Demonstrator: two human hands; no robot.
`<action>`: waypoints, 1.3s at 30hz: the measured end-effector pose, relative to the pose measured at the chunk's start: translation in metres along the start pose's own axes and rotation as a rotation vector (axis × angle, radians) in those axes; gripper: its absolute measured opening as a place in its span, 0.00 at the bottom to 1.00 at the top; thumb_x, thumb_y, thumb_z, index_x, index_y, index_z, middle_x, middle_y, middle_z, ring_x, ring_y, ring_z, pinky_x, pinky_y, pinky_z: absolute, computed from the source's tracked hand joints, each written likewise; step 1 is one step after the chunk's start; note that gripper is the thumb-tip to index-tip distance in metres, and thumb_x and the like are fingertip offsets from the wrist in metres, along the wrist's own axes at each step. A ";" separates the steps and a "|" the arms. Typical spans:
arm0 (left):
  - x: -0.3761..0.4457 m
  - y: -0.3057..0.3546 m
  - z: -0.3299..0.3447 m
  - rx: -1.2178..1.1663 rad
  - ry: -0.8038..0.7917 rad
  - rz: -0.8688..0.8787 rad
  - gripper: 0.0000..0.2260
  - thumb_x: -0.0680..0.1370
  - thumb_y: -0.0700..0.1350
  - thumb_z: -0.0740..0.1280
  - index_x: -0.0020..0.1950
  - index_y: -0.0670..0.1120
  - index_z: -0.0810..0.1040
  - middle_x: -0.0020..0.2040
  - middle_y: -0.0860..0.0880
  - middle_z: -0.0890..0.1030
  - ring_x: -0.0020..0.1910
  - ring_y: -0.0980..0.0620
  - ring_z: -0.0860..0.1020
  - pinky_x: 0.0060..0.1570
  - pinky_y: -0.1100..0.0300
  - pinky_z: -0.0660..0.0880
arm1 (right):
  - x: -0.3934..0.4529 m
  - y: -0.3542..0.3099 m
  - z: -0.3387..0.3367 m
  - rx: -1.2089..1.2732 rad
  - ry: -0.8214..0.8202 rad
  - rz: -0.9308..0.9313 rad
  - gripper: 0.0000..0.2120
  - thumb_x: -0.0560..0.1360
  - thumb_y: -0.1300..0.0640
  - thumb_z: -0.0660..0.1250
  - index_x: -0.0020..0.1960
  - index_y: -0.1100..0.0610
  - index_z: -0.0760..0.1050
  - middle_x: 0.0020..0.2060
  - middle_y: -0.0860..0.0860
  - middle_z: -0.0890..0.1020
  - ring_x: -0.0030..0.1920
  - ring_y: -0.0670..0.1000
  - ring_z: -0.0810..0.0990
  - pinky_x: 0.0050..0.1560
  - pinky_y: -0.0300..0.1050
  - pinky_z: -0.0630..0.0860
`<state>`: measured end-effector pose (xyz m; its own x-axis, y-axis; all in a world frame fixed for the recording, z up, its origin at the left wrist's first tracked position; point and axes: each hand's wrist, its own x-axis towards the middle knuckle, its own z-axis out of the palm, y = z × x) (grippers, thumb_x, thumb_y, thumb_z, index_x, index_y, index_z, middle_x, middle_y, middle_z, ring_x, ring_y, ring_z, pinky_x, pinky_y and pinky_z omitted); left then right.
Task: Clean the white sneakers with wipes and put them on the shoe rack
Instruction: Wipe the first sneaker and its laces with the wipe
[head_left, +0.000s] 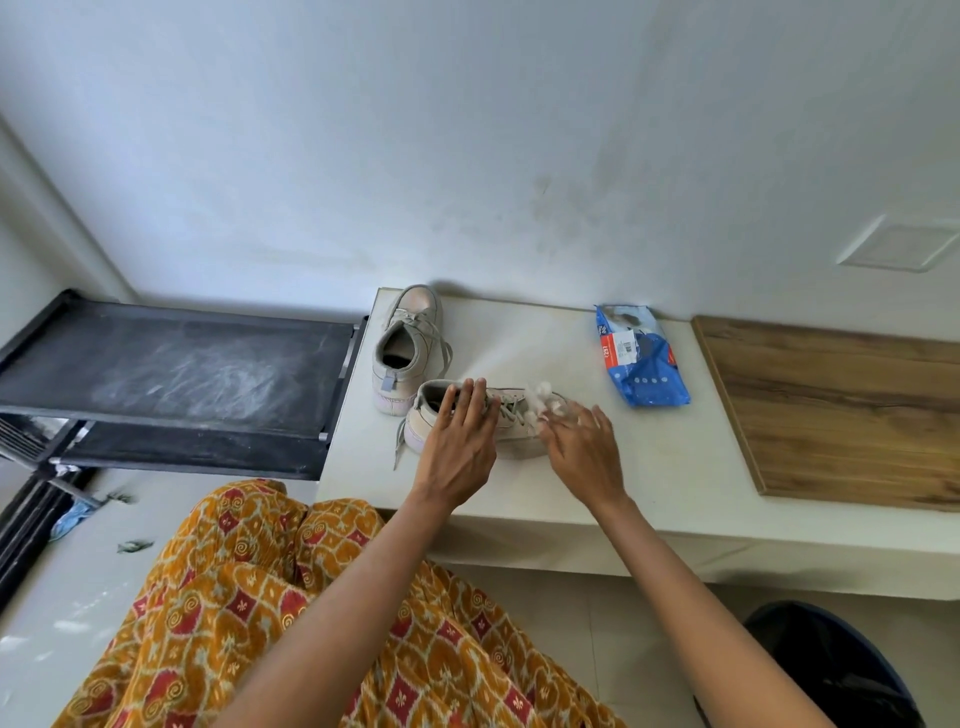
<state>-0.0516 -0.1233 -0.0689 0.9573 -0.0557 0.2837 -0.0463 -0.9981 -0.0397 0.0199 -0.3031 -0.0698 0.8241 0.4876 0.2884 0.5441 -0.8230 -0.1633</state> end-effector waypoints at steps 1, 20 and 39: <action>0.000 0.000 0.000 -0.004 -0.006 -0.002 0.25 0.77 0.47 0.49 0.72 0.40 0.66 0.73 0.36 0.63 0.73 0.39 0.61 0.72 0.43 0.55 | 0.000 0.006 -0.003 -0.028 0.066 0.029 0.21 0.79 0.48 0.51 0.53 0.55 0.81 0.53 0.53 0.83 0.57 0.53 0.78 0.64 0.54 0.66; -0.004 -0.001 -0.012 0.028 -0.056 0.003 0.25 0.76 0.47 0.50 0.71 0.42 0.68 0.72 0.38 0.65 0.72 0.41 0.64 0.72 0.44 0.52 | 0.025 0.011 -0.014 0.191 -0.048 0.350 0.21 0.75 0.63 0.65 0.67 0.58 0.69 0.53 0.59 0.78 0.53 0.60 0.76 0.46 0.52 0.76; -0.006 -0.001 -0.018 0.027 -0.109 0.007 0.25 0.80 0.49 0.54 0.76 0.44 0.58 0.76 0.38 0.55 0.76 0.41 0.54 0.73 0.46 0.42 | 0.049 -0.004 -0.003 0.280 -0.060 0.419 0.15 0.76 0.68 0.60 0.62 0.63 0.74 0.58 0.61 0.72 0.57 0.60 0.74 0.54 0.49 0.72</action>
<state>-0.0620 -0.1220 -0.0535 0.9824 -0.0579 0.1778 -0.0466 -0.9966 -0.0674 0.0575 -0.2773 -0.0522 0.9838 0.1549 0.0902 0.1793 -0.8458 -0.5025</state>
